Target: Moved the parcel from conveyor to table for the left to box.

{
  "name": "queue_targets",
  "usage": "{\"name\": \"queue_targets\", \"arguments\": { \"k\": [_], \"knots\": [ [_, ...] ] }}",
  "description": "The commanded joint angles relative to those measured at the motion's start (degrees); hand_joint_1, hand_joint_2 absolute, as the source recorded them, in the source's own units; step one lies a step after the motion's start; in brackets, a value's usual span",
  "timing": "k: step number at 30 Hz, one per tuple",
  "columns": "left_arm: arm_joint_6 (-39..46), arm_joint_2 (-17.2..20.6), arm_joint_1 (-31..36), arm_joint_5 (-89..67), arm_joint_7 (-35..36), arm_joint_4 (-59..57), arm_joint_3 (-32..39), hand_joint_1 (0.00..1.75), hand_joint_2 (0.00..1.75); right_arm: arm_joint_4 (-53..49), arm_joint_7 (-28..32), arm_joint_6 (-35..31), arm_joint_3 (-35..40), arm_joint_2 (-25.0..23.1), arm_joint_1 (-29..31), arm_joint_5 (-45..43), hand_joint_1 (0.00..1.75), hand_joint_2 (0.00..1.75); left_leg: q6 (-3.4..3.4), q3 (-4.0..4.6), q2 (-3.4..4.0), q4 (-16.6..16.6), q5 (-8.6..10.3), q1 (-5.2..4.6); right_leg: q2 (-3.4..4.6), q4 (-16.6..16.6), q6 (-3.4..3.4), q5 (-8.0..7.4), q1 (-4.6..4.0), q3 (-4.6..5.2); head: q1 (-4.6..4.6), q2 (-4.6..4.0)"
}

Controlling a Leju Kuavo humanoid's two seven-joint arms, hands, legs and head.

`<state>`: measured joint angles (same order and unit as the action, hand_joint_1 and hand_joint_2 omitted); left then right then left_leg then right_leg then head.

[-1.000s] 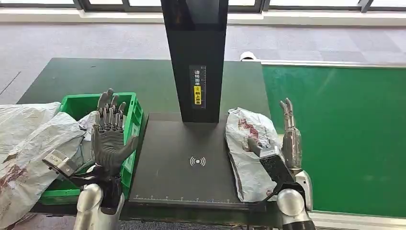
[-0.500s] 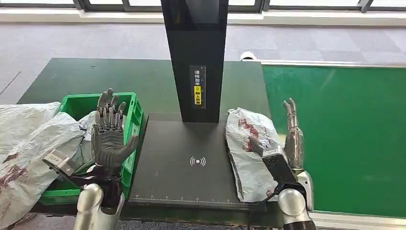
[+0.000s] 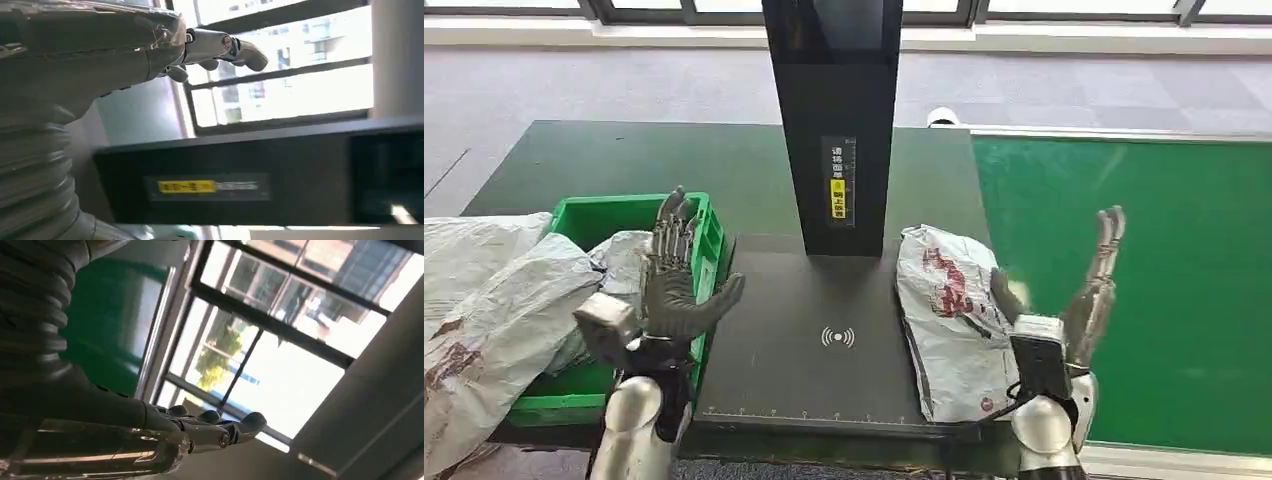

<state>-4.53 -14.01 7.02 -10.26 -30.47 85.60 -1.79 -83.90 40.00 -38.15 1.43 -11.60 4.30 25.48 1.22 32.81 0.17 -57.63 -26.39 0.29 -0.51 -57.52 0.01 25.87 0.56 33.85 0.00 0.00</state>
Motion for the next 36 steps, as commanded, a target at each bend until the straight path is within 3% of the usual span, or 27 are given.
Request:
{"name": "queue_targets", "arguments": {
  "k": [1,2,3,8,21,29,36],
  "knots": [
    [6.8,1.15,10.33,-11.86,2.28,-27.8,-12.33,0.0,1.75,-16.81,0.0,-1.85,-14.23,-8.4,-0.87,0.68,0.0,1.75,-0.03,0.03,-0.4,0.06,0.11,-0.07,-0.36,0.02,0.0,0.03,0.07,-0.07,0.0,0.0],
    [7.53,0.86,10.93,-12.7,2.67,-29.74,-12.78,0.0,1.75,-16.9,0.0,-1.85,-14.68,-8.4,-0.89,0.68,0.0,1.75,-0.03,0.01,-0.46,0.06,0.12,-0.1,-0.44,0.01,0.02,0.05,0.09,-0.09,0.0,0.0],
    [8.69,0.48,12.16,-18.96,8.92,-36.87,-16.11,0.0,1.75,-14.1,0.0,-1.85,-14.65,-8.4,-0.98,-1.79,0.0,1.75,-0.04,-0.02,-0.51,0.11,0.14,-0.09,-0.47,0.08,0.02,0.03,0.07,-0.14,0.0,0.0],
    [13.32,-1.26,14.51,-20.81,5.29,-46.6,-16.62,0.0,1.75,-14.06,0.0,-1.85,-14.5,-8.4,-0.8,-2.66,0.0,1.75,-0.05,-0.14,-0.28,0.13,0.09,-0.1,-0.24,0.14,0.03,-0.01,0.08,-0.24,0.02,0.0],
    [10.44,-2.14,15.11,-21.73,6.57,-46.17,-15.85,0.0,1.75,-11.88,0.0,-1.85,-15.94,-8.4,0.59,-2.91,0.0,1.75,-0.03,-0.05,0.03,0.02,0.0,-0.08,0.05,0.03,0.05,-0.06,0.06,-0.04,0.0,0.0],
    [17.53,-5.79,16.44,-29.18,7.43,-48.84,-20.86,0.0,1.75,-8.88,0.0,-1.85,-16.17,-8.4,1.65,-2.61,0.0,1.75,-0.05,-0.03,-0.03,0.04,0.03,-0.08,0.02,0.07,0.06,-0.08,0.07,-0.08,0.0,0.0],
    [18.85,-5.98,16.12,-29.98,7.11,-48.03,-21.52,0.0,1.75,-8.87,0.0,-1.85,-16.25,-8.4,1.58,-2.59,0.0,1.75,-0.04,-0.04,0.01,0.05,0.02,-0.08,0.06,0.06,0.04,-0.08,0.07,-0.06,0.0,0.0]
  ]
}}
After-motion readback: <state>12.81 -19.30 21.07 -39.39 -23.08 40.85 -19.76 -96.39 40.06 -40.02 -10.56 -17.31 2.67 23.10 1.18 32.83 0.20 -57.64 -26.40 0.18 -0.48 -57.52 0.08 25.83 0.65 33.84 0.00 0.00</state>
